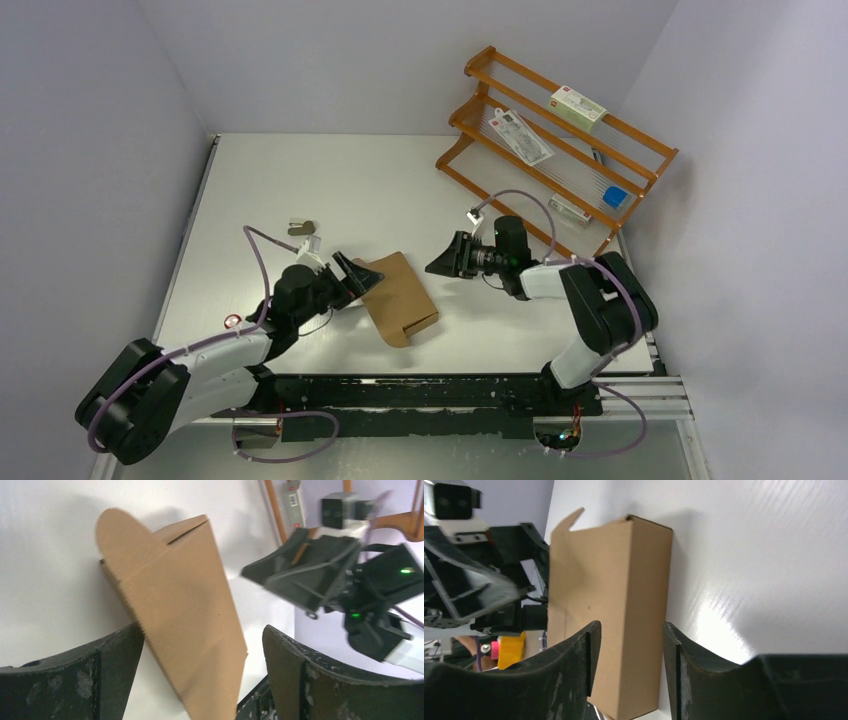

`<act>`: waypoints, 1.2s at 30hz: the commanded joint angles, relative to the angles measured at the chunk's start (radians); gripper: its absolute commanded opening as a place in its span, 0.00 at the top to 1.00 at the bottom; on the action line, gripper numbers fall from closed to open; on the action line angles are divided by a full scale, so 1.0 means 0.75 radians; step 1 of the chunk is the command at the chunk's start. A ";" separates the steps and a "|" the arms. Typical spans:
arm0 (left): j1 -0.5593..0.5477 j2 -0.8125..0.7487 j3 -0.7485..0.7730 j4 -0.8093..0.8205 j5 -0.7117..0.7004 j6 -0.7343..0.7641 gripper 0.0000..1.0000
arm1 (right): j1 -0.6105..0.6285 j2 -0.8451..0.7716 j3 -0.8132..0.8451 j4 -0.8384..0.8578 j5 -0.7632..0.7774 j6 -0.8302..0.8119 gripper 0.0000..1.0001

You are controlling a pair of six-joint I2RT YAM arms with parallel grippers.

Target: Fold the paper box

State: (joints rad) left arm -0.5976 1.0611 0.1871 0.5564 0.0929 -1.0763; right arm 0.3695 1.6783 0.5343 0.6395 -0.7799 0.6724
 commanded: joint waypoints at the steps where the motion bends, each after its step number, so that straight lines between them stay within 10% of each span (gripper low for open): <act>1: -0.007 -0.009 -0.055 -0.031 -0.052 0.032 0.08 | -0.009 -0.144 0.021 -0.211 0.104 -0.112 0.46; 21: -0.031 0.284 -0.047 0.021 -0.089 0.136 0.20 | 0.091 -0.040 -0.101 0.067 -0.029 0.025 0.41; 36: -0.034 0.117 -0.045 -0.072 -0.057 0.088 0.03 | 0.090 0.176 -0.148 0.304 -0.081 0.113 0.71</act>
State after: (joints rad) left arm -0.6155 1.2053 0.1562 0.5735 0.0528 -1.0061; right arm 0.4377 1.7481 0.4465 0.7986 -0.8364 0.7391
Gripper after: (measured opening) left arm 0.908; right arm 0.327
